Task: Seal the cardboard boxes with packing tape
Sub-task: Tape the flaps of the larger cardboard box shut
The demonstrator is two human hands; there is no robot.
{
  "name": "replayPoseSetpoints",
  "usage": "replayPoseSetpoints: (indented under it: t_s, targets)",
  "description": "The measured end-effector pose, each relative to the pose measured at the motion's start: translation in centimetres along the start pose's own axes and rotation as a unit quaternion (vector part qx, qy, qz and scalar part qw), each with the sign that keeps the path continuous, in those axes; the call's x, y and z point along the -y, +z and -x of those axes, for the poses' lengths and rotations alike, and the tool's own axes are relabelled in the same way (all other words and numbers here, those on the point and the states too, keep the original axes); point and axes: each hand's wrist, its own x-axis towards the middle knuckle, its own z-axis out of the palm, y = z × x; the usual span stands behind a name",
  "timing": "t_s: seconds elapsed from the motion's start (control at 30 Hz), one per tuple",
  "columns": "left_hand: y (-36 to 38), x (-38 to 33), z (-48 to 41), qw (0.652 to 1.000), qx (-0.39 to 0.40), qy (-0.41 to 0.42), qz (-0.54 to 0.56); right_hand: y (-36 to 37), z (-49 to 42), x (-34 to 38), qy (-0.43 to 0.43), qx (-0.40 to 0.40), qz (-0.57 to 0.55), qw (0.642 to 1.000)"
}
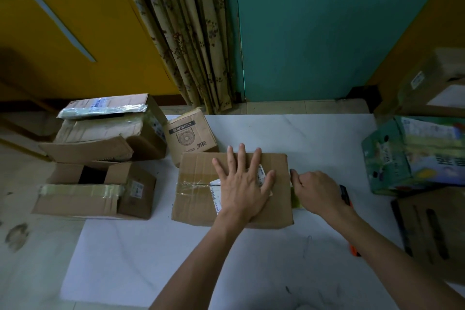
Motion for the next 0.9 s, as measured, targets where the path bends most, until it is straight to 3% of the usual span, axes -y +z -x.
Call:
replayPoseSetpoints:
  t_s: [0.43, 0.63, 0.8, 0.9]
  targets:
    - [0.0, 0.1, 0.0, 1.0, 0.0, 0.004, 0.0, 1.7, -1.1, -2.0, 0.026, 0.06, -0.084, 0.994]
    - [0.0, 0.2, 0.2, 1.0, -0.008, 0.006, 0.006, 2.0, -1.4, -1.4, 0.045, 0.067, -0.056, 0.995]
    - [0.0, 0.2, 0.0, 1.0, -0.009, 0.007, 0.006, 2.6, 1.2, -3.9, 0.126, -0.011, -0.271, 0.954]
    - [0.1, 0.1, 0.0, 1.0, -0.001, 0.008, -0.002, 3.2, 0.3, -3.8, 0.104, 0.041, -0.182, 0.977]
